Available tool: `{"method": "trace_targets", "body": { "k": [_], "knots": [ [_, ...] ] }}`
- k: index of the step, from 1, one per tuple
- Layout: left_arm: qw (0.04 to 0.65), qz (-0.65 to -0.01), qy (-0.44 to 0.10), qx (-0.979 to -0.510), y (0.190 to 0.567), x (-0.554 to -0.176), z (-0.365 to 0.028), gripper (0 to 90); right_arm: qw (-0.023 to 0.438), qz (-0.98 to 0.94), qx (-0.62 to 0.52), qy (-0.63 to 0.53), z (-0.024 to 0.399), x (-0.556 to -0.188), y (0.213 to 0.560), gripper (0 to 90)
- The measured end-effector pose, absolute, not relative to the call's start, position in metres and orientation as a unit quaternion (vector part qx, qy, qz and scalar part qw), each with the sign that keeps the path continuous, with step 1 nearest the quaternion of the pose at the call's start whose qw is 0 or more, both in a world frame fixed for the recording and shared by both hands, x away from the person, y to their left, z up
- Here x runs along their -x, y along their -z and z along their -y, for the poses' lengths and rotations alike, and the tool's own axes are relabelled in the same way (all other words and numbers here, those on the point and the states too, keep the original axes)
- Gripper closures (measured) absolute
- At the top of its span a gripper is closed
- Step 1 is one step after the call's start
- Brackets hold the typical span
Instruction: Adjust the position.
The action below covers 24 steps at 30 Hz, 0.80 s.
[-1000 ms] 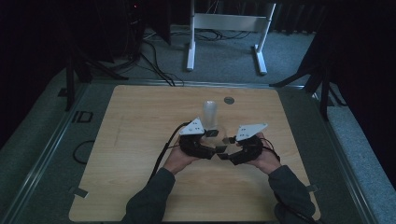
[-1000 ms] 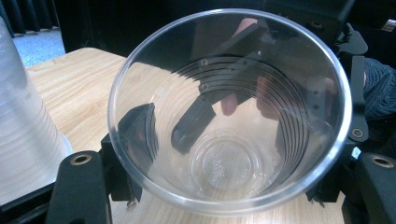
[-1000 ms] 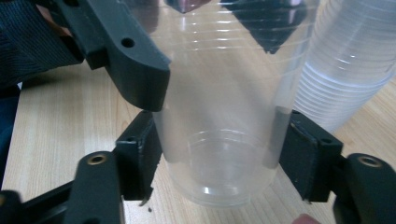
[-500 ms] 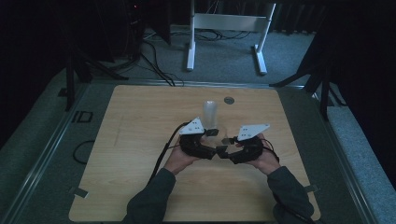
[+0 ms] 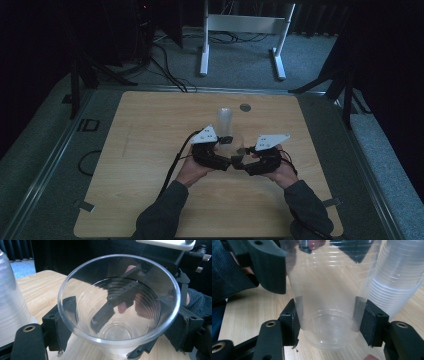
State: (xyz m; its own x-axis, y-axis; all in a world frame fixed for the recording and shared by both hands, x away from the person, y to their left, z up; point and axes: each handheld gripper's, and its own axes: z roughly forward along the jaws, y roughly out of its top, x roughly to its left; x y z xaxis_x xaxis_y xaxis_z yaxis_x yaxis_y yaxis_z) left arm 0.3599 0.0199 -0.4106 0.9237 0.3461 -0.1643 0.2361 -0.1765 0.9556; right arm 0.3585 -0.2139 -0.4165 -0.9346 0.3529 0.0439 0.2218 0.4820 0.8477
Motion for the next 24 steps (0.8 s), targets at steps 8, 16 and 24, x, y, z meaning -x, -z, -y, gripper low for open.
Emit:
{"method": "trace_targets", "body": {
  "k": [8,16,24],
  "knots": [
    [0.621,-0.199,-0.052,-0.757,0.4097,-0.3591,-0.0225,17.1,0.072,-0.852,-0.172,-0.489,0.2147,-0.3579,0.4162,41.3],
    [0.634,-0.207,-0.058,-0.743,0.4079,-0.3594,-0.0265,17.1,0.071,-0.843,-0.178,-0.503,0.2142,-0.3571,0.4183,41.4],
    [0.645,-0.212,-0.055,-0.732,0.4079,-0.3591,-0.0266,17.8,0.07,-0.836,-0.181,-0.513,0.2129,-0.3571,0.4203,41.5]
  ]
}}
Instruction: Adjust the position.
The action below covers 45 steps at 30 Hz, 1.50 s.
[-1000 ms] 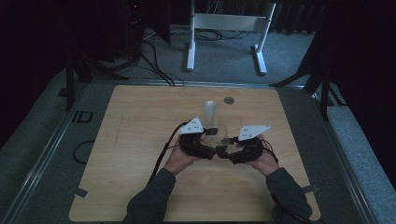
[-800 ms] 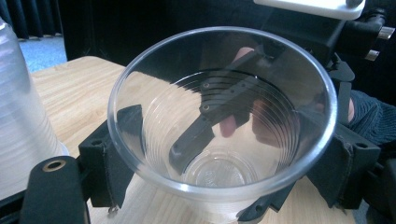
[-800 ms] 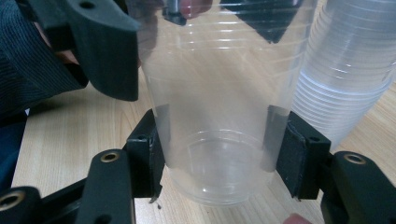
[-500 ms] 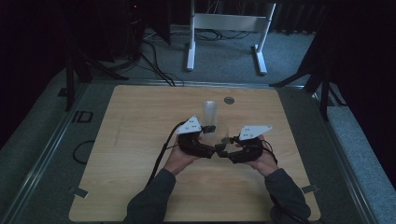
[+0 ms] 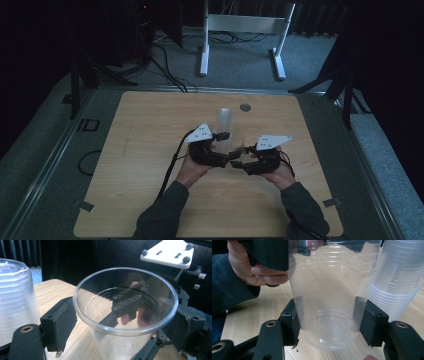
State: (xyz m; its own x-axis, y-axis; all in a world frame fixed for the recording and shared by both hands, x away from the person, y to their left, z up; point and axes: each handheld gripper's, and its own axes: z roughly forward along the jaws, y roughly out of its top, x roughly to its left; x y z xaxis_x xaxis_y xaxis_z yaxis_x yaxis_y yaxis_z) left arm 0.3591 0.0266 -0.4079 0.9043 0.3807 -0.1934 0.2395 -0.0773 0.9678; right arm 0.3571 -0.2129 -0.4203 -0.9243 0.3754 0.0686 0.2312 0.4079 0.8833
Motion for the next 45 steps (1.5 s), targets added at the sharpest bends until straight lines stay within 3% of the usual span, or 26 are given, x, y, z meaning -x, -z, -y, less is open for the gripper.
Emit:
{"method": "trace_targets", "body": {
  "k": [45],
  "knots": [
    [0.668,-0.22,-0.064,-0.708,0.4089,-0.3572,-0.0226,25.4,0.068,-0.824,-0.194,-0.528,0.2108,-0.3586,0.4243,40.8]
  ]
}}
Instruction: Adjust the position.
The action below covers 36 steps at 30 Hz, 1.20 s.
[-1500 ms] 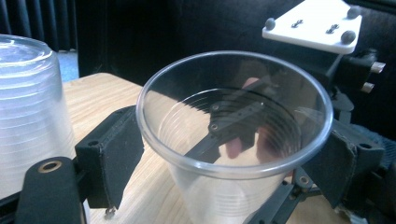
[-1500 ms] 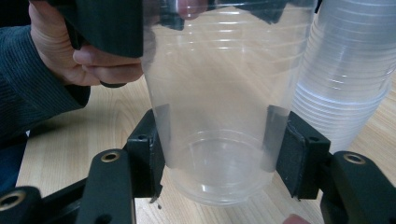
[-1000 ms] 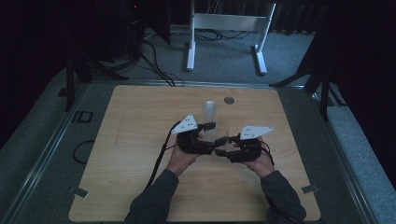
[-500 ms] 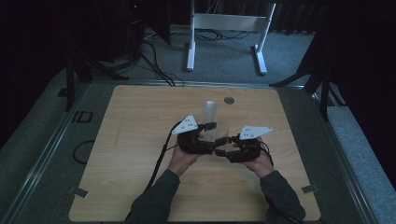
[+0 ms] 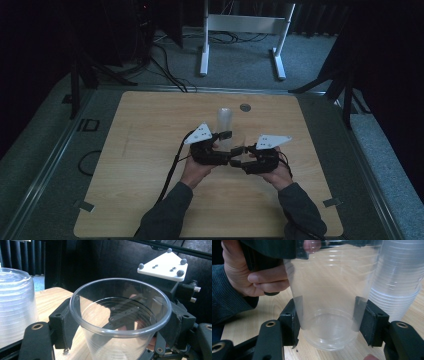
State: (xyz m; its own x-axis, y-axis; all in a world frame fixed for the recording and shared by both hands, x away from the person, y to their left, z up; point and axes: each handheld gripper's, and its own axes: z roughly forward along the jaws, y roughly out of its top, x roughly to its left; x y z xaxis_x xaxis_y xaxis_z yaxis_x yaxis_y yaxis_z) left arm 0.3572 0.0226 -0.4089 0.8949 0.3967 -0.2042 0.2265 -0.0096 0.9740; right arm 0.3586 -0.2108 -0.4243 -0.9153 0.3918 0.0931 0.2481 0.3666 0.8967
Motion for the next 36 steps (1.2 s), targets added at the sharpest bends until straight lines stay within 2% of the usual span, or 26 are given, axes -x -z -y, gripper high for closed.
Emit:
{"method": "trace_targets", "body": {
  "k": [12,18,36],
  "knots": [
    [0.664,-0.221,-0.07,-0.711,0.409,-0.358,-0.023,27.2,0.074,-0.823,-0.203,-0.526,0.212,-0.36,0.423,30.7],
    [0.659,-0.224,-0.078,-0.714,0.41,-0.358,-0.023,27.3,0.077,-0.822,-0.212,-0.522,0.215,-0.36,0.423,21.1],
    [0.655,-0.226,-0.095,-0.715,0.408,-0.358,-0.023,27.3,0.095,-0.815,-0.23,-0.522,0.229,-0.356,0.42,18.5]
  ]
}}
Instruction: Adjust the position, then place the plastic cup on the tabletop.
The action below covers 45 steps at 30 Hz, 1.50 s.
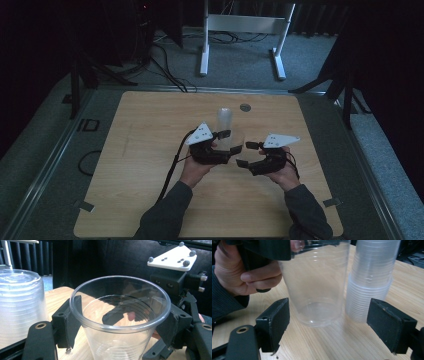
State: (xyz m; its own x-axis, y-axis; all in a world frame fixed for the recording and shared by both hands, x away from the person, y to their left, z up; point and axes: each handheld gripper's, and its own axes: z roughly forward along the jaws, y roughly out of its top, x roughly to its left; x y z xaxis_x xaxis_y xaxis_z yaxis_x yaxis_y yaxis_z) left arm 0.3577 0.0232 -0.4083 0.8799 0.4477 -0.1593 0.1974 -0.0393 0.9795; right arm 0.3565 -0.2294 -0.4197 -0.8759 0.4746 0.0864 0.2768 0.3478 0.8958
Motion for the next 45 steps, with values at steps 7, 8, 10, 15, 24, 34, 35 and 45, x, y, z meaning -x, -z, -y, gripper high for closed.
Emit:
{"method": "trace_targets", "body": {
  "k": [7,8,10,15,24,34,35,45],
  "knots": [
    [0.655,-0.226,-0.108,-0.713,0.407,-0.356,-0.022,27.3,0.099,-0.81,-0.237,-0.526,0.235,-0.357,0.418,18.1],
    [0.654,-0.226,-0.108,-0.714,0.407,-0.356,-0.022,27.3,0.1,-0.81,-0.238,-0.527,0.236,-0.357,0.418,18.1],
    [0.654,-0.226,-0.108,-0.714,0.407,-0.356,-0.022,27.3,0.102,-0.809,-0.24,-0.527,0.237,-0.356,0.418,18.1],
    [0.653,-0.226,-0.112,-0.714,0.407,-0.356,-0.02,27.3,0.103,-0.806,-0.242,-0.53,0.239,-0.356,0.418,17.7],
    [0.648,-0.226,-0.125,-0.716,0.406,-0.354,-0.02,27.4,0.11,-0.801,-0.252,-0.531,0.245,-0.354,0.419,17.1],
    [0.641,-0.231,-0.141,-0.719,0.406,-0.355,-0.021,27.5,0.111,-0.799,-0.253,-0.534,0.246,-0.354,0.418,17.0],
    [0.639,-0.232,-0.143,-0.719,0.406,-0.355,-0.021,27.5,0.112,-0.798,-0.254,-0.535,0.247,-0.353,0.418,17.0],
    [0.633,-0.245,-0.164,-0.716,0.408,-0.355,-0.022,28.3,0.122,-0.789,-0.259,-0.543,0.252,-0.351,0.415,17.1]
  ]
}}
